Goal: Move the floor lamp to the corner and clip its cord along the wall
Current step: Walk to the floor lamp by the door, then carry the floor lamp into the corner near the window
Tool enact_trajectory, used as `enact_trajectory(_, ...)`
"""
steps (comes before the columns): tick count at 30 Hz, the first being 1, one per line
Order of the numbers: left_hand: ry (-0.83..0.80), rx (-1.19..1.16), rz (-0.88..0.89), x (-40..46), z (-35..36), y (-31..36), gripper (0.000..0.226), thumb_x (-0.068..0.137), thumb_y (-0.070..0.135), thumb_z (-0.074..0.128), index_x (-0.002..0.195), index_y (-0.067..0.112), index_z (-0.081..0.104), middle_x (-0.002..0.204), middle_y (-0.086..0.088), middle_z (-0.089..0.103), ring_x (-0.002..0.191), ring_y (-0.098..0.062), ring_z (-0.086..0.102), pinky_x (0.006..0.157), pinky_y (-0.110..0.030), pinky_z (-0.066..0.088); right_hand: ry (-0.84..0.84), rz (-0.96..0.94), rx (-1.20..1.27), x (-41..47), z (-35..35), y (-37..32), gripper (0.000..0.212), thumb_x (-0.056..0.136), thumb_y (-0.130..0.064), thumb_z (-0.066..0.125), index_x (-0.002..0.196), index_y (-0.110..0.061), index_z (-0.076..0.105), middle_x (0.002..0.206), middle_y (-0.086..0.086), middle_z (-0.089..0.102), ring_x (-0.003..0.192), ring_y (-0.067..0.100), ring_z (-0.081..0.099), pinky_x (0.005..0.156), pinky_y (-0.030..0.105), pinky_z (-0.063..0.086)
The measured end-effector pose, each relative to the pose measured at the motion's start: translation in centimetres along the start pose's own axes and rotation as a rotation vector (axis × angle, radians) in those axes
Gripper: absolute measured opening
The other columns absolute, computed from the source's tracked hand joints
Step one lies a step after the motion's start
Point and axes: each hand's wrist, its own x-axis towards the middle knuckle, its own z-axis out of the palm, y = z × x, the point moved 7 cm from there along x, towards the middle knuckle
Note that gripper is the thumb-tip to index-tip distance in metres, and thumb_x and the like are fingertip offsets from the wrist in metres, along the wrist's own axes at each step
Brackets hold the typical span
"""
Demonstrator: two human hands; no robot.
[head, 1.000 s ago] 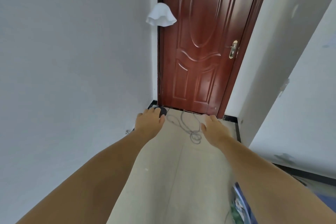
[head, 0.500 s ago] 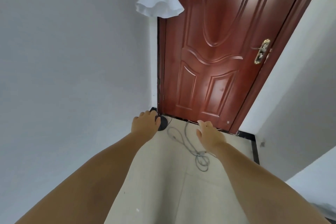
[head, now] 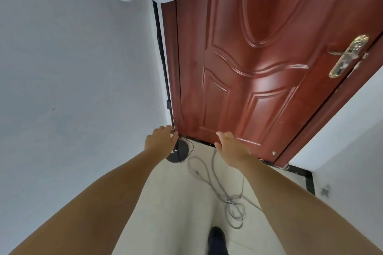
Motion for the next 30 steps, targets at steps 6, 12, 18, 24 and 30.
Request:
enact_trajectory(6,0.008,-0.132,-0.188,12.5,5.4,-0.5,0.042,0.097,0.044,0.035,0.124,0.016,0.051,0.123,-0.007,0.062,0.11,-0.027,0.058,0.087,-0.041,0.047,-0.075,-0.075,0.034,15.4,2.6,3.4,0.044,0.097,-0.035,0.033,0.138,-0.018,0.032,0.131,0.01,0.045,0.114,0.031,0.051,0.087,0.043,0.046)
enact_trajectory(12,-0.075,-0.256,-0.423,22.8,15.2,-5.5,0.05,0.094,0.049,0.04,0.129,0.014,0.049,0.125,-0.009,0.063,0.111,-0.027,0.059,0.082,-0.033,0.044,-0.127,-0.132,0.051,28.8,12.1,4.5,0.045,0.096,-0.038,0.037,0.136,-0.017,0.035,0.129,0.01,0.047,0.109,0.03,0.056,0.082,0.038,0.048)
enact_trajectory(18,0.029,-0.499,-0.588,32.1,22.2,-12.6,0.09,0.081,0.054,0.061,0.149,0.014,0.017,0.153,-0.012,0.036,0.138,-0.029,0.036,0.11,-0.043,0.034,-0.196,-0.016,0.191,40.9,23.6,4.8,0.066,0.09,-0.052,0.045,0.143,-0.018,0.025,0.138,0.01,0.041,0.121,0.03,0.049,0.088,0.041,0.047)
enact_trajectory(24,0.137,-0.918,-0.381,40.0,23.2,-14.7,0.037,0.079,0.031,0.073,0.11,0.04,0.054,0.09,0.027,0.067,0.087,0.005,0.061,0.076,-0.007,0.045,-0.323,0.023,0.268,48.4,33.8,2.6,0.091,0.08,-0.055,0.06,0.148,-0.026,0.008,0.153,0.007,0.023,0.138,0.027,0.03,0.101,0.046,0.042)
enact_trajectory(30,0.091,-0.995,-0.299,43.2,22.9,-15.3,0.02,0.08,0.027,0.065,0.062,0.023,0.072,0.065,0.012,0.066,0.068,-0.003,0.057,0.076,-0.035,0.044,-0.405,0.142,0.406,52.9,41.1,0.8,0.094,0.081,-0.05,0.062,0.15,-0.026,0.003,0.158,0.007,0.018,0.139,0.029,0.031,0.106,0.045,0.039)
